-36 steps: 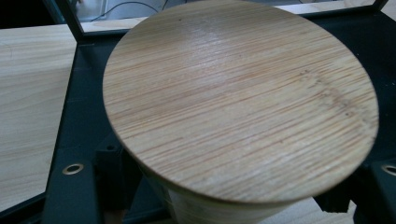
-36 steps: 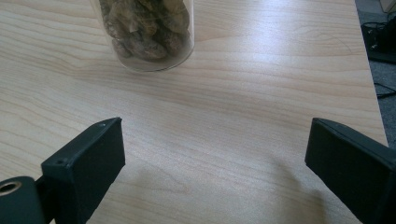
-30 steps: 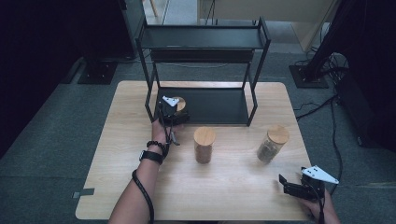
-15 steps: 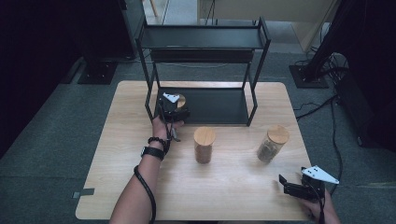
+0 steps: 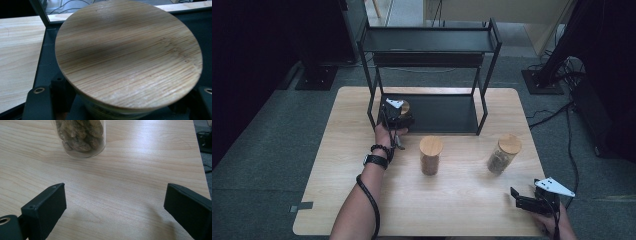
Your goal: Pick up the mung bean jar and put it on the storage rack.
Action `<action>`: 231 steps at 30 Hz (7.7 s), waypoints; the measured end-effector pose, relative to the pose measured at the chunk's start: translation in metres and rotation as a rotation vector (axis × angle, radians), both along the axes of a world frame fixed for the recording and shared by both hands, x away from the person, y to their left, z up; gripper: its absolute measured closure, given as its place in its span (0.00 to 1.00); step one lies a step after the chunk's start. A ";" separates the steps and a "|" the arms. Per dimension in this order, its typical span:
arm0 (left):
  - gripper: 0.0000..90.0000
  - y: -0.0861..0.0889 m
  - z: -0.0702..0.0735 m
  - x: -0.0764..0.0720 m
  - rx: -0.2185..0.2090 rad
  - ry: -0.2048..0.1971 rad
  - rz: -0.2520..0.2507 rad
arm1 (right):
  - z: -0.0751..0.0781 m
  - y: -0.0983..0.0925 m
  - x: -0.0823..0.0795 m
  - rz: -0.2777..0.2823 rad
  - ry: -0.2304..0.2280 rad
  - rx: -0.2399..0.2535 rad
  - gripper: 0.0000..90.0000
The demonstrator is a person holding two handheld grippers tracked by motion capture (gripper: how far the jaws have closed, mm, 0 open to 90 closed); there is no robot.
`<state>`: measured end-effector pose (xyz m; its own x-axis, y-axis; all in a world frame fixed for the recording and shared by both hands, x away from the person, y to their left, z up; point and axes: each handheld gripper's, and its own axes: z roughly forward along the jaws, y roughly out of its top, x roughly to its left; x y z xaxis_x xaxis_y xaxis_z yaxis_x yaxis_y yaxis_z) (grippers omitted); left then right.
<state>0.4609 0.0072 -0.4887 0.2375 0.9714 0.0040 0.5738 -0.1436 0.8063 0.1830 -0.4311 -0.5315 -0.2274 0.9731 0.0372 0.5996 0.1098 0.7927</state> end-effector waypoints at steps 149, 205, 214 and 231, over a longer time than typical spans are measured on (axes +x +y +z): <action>0.00 0.036 -0.035 -0.081 0.002 0.034 -0.064 | 0.000 0.003 0.000 0.003 -0.001 -0.032 0.04; 0.00 0.063 -0.035 -0.108 -0.022 0.060 -0.092 | 0.000 0.003 0.000 0.001 0.000 -0.039 0.04; 0.00 0.066 -0.035 -0.113 -0.023 0.058 -0.096 | 0.000 0.004 0.000 0.002 0.001 -0.041 0.04; 0.00 0.069 -0.035 -0.124 -0.007 0.053 -0.107 | 0.000 0.005 0.000 -0.001 -0.001 -0.047 0.04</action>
<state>0.3372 0.0767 -0.5241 0.3397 0.9404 -0.0180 0.5972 -0.2008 0.7765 0.1826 -0.4264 -0.5318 -0.2265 0.9740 -0.0090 0.5988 0.1465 0.7874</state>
